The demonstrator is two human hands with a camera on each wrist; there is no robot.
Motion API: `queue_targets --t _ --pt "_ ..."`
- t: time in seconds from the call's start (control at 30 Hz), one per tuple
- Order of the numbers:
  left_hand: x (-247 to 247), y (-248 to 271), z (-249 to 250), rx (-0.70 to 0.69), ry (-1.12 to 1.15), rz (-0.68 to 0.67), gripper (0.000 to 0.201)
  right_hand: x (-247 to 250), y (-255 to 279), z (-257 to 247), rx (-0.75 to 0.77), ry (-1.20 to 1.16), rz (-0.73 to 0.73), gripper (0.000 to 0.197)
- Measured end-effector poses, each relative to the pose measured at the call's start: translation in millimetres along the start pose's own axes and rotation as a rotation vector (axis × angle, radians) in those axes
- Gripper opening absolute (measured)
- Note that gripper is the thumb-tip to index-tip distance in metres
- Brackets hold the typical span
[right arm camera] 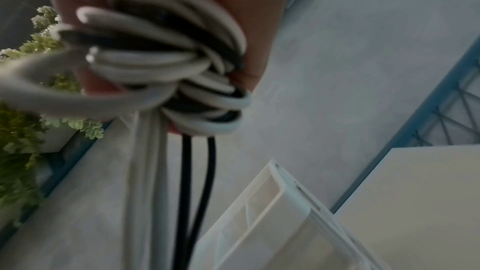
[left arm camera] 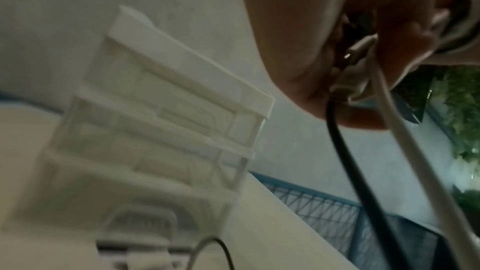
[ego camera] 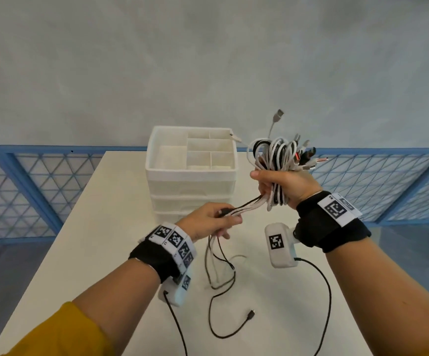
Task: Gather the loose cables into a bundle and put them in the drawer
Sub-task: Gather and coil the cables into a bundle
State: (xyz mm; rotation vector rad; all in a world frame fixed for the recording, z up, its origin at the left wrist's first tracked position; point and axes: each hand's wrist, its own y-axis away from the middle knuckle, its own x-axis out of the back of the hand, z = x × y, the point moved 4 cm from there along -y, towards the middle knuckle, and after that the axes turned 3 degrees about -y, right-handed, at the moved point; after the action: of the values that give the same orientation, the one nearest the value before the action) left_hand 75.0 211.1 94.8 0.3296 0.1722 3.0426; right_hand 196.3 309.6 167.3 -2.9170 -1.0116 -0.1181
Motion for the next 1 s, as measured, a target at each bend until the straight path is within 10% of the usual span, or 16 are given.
queue_targets --t 0.23,0.43,0.6,0.83,1.0 --pt "28.7 -0.2 39.9 -0.048 -0.373 0.108 0.001 -28.8 12.0 -7.5 0.059 0.404 -0.283 0.037" --pt "31.4 3.5 46.3 -0.066 -0.478 0.195 0.032 -42.5 15.0 10.7 -0.041 0.517 -0.307 0.034" --pt "39.3 8.5 37.5 -0.045 -0.173 0.131 0.021 -37.8 14.2 19.4 -0.054 0.453 -0.307 0.029" --pt "66.7 25.3 18.0 0.097 -0.536 -0.096 0.022 3.3 8.2 39.7 -0.121 0.275 -0.120 0.005" --pt "67.3 19.5 28.3 0.006 -0.241 0.102 0.021 -8.7 8.5 34.0 -0.117 0.020 -0.092 0.015"
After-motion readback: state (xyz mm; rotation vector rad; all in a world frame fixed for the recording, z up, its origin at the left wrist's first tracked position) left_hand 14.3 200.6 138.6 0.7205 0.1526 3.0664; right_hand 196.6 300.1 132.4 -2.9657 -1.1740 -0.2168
